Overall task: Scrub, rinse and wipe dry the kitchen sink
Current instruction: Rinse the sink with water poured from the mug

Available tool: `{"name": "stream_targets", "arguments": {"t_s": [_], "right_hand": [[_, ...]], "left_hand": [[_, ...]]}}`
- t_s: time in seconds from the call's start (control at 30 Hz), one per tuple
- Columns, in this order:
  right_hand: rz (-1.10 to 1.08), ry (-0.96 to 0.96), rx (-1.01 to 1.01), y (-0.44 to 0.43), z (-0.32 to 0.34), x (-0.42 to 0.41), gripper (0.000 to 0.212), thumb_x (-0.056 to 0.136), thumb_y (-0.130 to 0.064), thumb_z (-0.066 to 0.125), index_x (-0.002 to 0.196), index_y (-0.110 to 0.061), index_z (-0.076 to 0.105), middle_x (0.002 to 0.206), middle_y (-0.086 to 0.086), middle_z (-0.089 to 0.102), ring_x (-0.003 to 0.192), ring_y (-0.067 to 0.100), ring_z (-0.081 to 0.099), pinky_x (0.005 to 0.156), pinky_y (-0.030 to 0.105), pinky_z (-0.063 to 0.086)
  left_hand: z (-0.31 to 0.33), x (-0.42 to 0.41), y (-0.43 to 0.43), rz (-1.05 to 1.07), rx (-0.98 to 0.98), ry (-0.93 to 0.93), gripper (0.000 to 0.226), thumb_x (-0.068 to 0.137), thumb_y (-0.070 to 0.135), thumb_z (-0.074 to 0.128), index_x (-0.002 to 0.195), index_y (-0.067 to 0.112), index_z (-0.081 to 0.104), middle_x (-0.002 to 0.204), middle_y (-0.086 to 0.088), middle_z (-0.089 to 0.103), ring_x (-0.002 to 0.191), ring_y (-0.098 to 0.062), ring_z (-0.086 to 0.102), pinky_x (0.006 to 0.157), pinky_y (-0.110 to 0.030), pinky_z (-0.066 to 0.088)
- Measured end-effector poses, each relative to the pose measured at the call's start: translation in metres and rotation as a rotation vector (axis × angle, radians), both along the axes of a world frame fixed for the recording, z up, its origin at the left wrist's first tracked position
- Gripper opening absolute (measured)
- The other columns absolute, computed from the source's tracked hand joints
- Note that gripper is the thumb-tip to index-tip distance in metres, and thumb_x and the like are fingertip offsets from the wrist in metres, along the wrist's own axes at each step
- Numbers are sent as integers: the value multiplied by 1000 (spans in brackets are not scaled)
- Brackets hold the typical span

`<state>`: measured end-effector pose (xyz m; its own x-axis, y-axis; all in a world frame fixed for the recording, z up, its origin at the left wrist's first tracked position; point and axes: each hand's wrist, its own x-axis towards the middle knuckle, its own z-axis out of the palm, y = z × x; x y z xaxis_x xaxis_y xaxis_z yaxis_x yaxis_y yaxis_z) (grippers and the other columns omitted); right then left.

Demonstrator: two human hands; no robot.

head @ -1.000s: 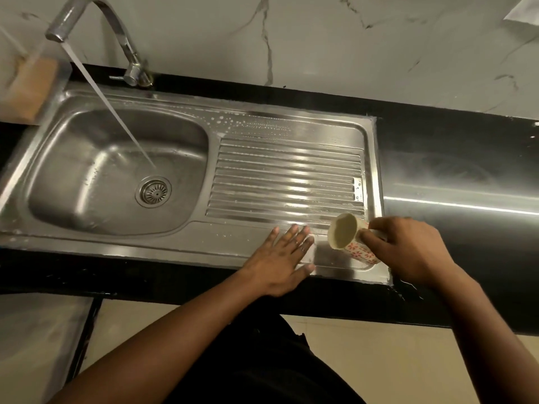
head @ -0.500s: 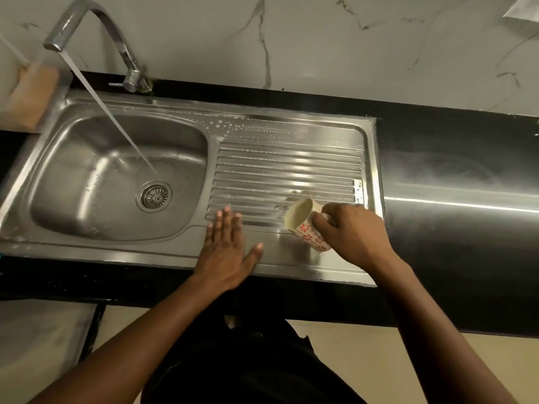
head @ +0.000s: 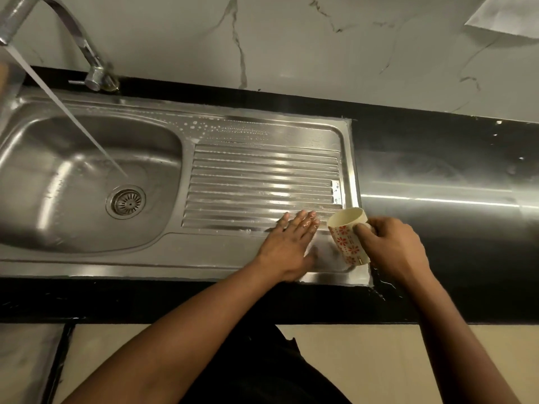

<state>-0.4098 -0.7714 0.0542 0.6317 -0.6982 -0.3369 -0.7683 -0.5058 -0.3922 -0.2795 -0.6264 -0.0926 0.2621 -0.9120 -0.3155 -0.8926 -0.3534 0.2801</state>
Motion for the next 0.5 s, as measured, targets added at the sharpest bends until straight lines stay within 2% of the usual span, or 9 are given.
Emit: {"name": "stream_targets", "arguments": {"t_s": [0.17, 0.27, 0.33, 0.4, 0.5], "right_hand": [[87, 61, -177, 11, -12, 28, 40, 94, -52, 50, 80, -19, 67, 74, -1, 70, 63, 19, 65, 64, 36, 59], [187, 68, -210, 24, -17, 46, 36, 98, -49, 49, 83, -21, 66, 75, -2, 63, 63, 18, 57, 60, 29, 46], [199, 46, -179, 29, -18, 54, 34, 98, -49, 50, 83, -23, 65, 75, -3, 62, 61, 14, 54, 58, 28, 39], [169, 13, -99, 30, -18, 56, 35, 98, -49, 50, 81, -23, 65, 76, -6, 65, 62, 9, 58, 56, 26, 41], [83, -32, 70, 24, -12, 45, 35, 99, -47, 52, 79, -24, 68, 74, -8, 70, 63, 7, 66, 56, 25, 46]], "left_hand": [[0, 37, 56, 310, 12, -20, 85, 103, 69, 3, 163, 12, -18, 169, -9, -27, 157, -25, -27, 131, -47, -7], [-2, 58, 85, 416, 43, -63, 88, 102, 69, 5, 164, 11, -16, 171, -11, -26, 158, -26, -25, 131, -48, -6], [-2, 60, 84, 435, 50, -53, 91, 101, 70, 6, 163, 9, -16, 170, -12, -27, 158, -27, -24, 131, -47, -6], [0, 53, 71, 422, 38, -23, 93, 100, 72, 5, 163, 8, -18, 169, -13, -28, 158, -28, -25, 131, -48, -6], [0, 35, 37, 250, -13, 24, 88, 102, 70, 5, 165, 11, -14, 171, -9, -24, 158, -26, -24, 130, -50, -5]]}}
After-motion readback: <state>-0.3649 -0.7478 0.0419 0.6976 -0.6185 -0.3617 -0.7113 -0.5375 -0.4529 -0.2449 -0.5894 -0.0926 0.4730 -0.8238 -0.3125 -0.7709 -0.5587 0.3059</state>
